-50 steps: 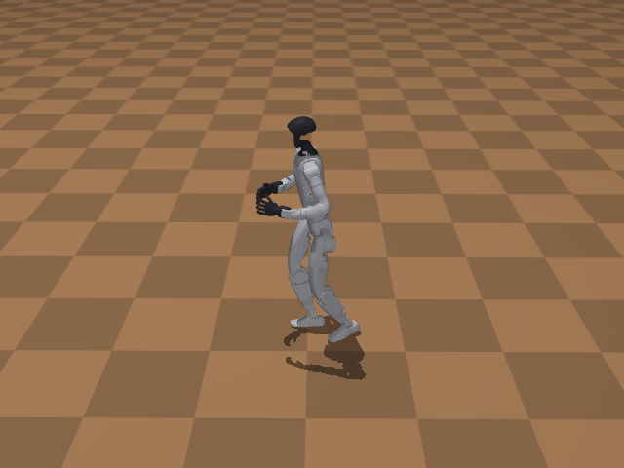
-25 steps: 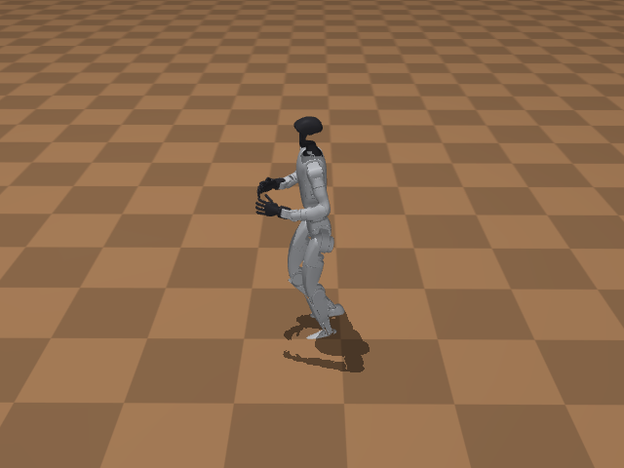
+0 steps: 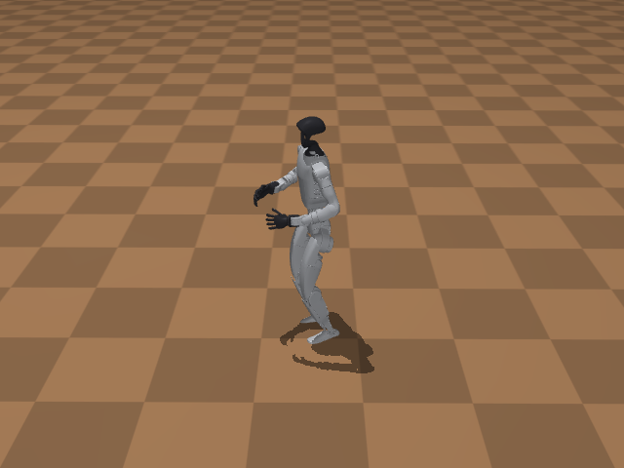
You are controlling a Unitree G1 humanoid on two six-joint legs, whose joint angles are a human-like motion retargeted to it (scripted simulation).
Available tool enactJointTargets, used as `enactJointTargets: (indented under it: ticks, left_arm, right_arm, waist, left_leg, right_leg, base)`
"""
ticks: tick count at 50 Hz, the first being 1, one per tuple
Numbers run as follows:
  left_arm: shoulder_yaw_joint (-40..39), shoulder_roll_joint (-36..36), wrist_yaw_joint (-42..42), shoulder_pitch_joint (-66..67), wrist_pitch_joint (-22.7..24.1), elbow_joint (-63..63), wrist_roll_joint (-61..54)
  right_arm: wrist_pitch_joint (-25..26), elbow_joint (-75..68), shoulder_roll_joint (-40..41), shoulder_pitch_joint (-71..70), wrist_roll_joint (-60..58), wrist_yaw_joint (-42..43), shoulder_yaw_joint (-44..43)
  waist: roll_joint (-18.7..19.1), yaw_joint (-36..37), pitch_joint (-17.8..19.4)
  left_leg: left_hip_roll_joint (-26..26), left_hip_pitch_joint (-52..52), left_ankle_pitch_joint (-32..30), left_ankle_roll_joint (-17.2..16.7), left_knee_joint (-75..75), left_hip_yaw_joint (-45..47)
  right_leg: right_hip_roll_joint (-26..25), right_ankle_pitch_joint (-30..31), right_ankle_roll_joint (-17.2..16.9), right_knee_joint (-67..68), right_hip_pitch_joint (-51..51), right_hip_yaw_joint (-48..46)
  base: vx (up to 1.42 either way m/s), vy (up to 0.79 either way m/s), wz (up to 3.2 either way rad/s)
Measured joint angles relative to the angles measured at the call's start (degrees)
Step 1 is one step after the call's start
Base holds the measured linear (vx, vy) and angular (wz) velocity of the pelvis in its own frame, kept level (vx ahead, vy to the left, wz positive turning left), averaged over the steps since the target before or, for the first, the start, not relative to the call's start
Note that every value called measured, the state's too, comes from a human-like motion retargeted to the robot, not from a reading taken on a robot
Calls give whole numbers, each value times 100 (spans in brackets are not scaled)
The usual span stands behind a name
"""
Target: Walk
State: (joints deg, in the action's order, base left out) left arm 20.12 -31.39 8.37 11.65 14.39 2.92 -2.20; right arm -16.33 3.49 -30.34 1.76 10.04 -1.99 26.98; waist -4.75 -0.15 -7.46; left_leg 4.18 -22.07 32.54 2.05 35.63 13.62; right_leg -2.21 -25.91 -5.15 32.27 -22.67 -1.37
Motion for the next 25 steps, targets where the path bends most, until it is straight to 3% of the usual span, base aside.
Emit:
enactJointTargets:
  ticks: [17,25]
  left_arm:
    - [-167,102,-122,-7,-43,-368,307]
    - [-463,-139,-147,258,-128,-997,696]
  right_arm:
    - [200,-238,430,78,-487,-32,-171]
    - [256,-229,1053,287,-614,-280,130]
  waist:
    - [178,75,-157]
    - [100,146,-33]
  left_leg:
    - [-111,488,-313,-69,-795,5]
    - [335,687,-379,99,-348,75]
  right_leg:
    - [24,187,-193,-698,518,-28]
    - [-351,371,-421,-842,944,31]
  base:
    - [5,0,-2]
    - [22,-32,2]
